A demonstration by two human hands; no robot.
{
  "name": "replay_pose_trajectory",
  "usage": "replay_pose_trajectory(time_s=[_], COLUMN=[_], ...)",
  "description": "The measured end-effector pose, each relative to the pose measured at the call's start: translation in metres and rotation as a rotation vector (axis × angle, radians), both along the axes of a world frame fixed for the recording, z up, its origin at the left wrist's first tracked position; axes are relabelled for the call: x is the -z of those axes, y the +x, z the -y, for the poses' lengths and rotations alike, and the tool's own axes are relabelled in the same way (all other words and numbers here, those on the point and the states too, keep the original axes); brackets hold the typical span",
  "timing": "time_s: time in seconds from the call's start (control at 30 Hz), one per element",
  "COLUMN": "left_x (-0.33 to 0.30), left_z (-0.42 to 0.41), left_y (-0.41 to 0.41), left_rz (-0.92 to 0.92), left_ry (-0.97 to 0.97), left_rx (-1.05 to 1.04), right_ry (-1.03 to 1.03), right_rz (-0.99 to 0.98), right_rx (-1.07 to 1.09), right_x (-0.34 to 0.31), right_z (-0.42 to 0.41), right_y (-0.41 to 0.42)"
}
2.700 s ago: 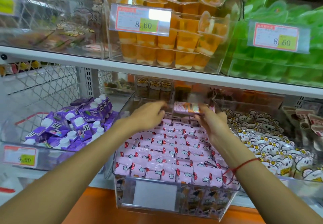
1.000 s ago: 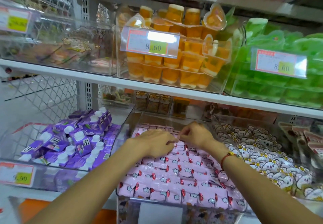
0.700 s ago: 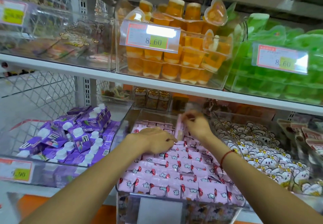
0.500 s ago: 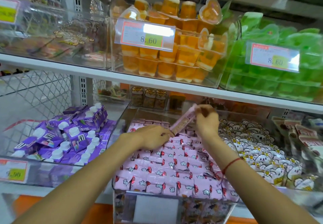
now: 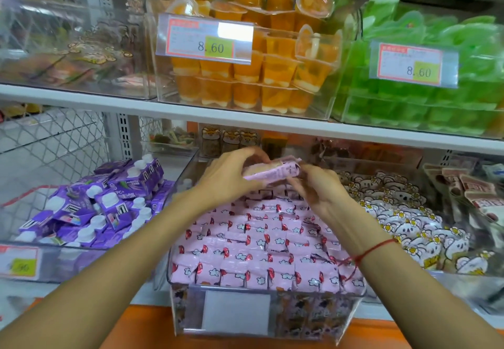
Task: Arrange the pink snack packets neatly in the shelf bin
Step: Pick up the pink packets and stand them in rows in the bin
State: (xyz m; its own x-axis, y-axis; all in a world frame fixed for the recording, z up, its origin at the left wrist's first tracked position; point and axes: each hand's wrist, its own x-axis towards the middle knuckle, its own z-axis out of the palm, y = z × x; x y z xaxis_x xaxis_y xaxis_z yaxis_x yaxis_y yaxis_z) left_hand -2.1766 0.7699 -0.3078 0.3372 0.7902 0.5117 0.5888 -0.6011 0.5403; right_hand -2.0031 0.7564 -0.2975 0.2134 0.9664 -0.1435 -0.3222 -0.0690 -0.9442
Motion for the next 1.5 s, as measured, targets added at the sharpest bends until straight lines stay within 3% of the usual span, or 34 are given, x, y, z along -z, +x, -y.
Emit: replay_pose_trajectory(time_s=[0.07, 0.2, 0.33, 0.57, 0.63, 0.7, 0.77, 0.87, 0.97, 1.03, 1.13, 1.27, 1.37, 1.5], left_x=[-0.006, -0.006, -0.006, -0.008, -0.007, -0.006, -0.006, -0.006, -0.003, 0.008, 0.028, 0.035, 0.037, 0.037], left_z=[-0.002, -0.003, -0.003, -0.003, -0.003, -0.002, 0.001, 0.001, 0.0, -0.001, -0.006, -0.01, -0.012, -0.013], left_y=[-0.004, -0.003, 0.0, 0.0, -0.001, 0.0, 0.003, 0.008, 0.009, 0.008, 0.005, 0.003, 0.0, -0.003], left_rz=[0.17, 0.532, 0.665, 0.463, 0.412, 0.327, 0.308, 0.364, 0.289, 0.001, -0.45, -0.683, -0.711, -0.736], left_ry=[-0.275, -0.824, -0.973, -0.837, -0.696, -0.473, -0.304, -0.236, -0.354, -0.393, -0.364, -0.245, -0.227, -0.232], left_rx=[0.067, 0.056, 0.087, 0.029, -0.019, -0.092, -0.087, -0.056, 0.085, 0.132, 0.08, -0.042, -0.07, -0.057], right_ry=[-0.025, -0.012, 0.11, 0.158, 0.227, 0.327, 0.402, 0.51, 0.537, 0.456, 0.291, 0.207, 0.205, 0.336], right_rz=[0.038, 0.382, 0.452, 0.392, 0.634, 1.036, 1.206, 1.149, 1.237, 1.17, 0.902, 0.78, 0.857, 1.132], right_rx=[-0.03, -0.034, -0.255, -0.17, -0.138, -0.102, -0.203, -0.369, -0.175, -0.037, 0.05, 0.101, 0.076, -0.049], right_x=[-0.001, 0.003, 0.003, 0.006, 0.003, 0.002, 0.0, 0.0, 0.005, 0.01, 0.018, 0.024, 0.027, 0.025], right_z=[0.001, -0.004, -0.002, 0.0, 0.002, 0.003, 0.007, 0.009, 0.002, -0.003, -0.011, -0.02, -0.023, -0.023], right_y=[0.003, 0.007, 0.003, 0.003, 0.004, 0.007, 0.008, 0.007, 0.009, 0.009, 0.007, -0.001, -0.006, 0.0])
